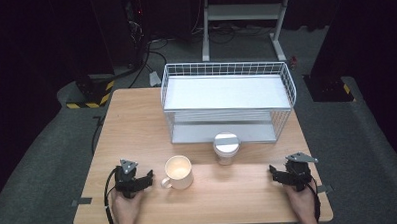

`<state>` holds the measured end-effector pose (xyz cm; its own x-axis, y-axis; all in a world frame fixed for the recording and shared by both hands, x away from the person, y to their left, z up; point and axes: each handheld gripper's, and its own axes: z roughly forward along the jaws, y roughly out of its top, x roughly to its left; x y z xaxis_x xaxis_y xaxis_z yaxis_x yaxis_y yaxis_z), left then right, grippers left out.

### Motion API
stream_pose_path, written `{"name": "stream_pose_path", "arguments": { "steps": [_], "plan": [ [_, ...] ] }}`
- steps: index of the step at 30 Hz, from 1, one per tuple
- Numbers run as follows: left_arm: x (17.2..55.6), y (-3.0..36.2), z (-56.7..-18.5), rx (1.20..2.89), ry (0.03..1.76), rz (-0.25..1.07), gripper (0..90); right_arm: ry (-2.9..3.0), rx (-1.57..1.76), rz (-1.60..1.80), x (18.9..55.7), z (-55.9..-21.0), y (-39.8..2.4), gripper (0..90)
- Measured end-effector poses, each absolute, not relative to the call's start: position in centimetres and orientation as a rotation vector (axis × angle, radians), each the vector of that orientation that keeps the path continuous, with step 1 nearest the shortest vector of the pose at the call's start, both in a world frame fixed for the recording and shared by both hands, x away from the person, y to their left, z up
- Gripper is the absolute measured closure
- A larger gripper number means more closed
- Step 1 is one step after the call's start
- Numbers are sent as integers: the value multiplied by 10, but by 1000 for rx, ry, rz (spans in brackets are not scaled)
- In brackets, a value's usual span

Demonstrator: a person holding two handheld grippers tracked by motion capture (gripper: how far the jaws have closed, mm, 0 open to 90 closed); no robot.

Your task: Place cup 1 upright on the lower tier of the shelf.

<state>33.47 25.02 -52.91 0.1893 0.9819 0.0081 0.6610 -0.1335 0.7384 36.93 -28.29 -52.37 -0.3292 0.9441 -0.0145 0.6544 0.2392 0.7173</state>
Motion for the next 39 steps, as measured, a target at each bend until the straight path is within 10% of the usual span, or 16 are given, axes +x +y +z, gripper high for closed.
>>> {"name": "stream_pose_path", "arguments": {
  "steps": [39],
  "plan": [
    [334,251,-529,1857,1545,686,204,2108,1454,895,366,-524,-284,140]
  ]
}}
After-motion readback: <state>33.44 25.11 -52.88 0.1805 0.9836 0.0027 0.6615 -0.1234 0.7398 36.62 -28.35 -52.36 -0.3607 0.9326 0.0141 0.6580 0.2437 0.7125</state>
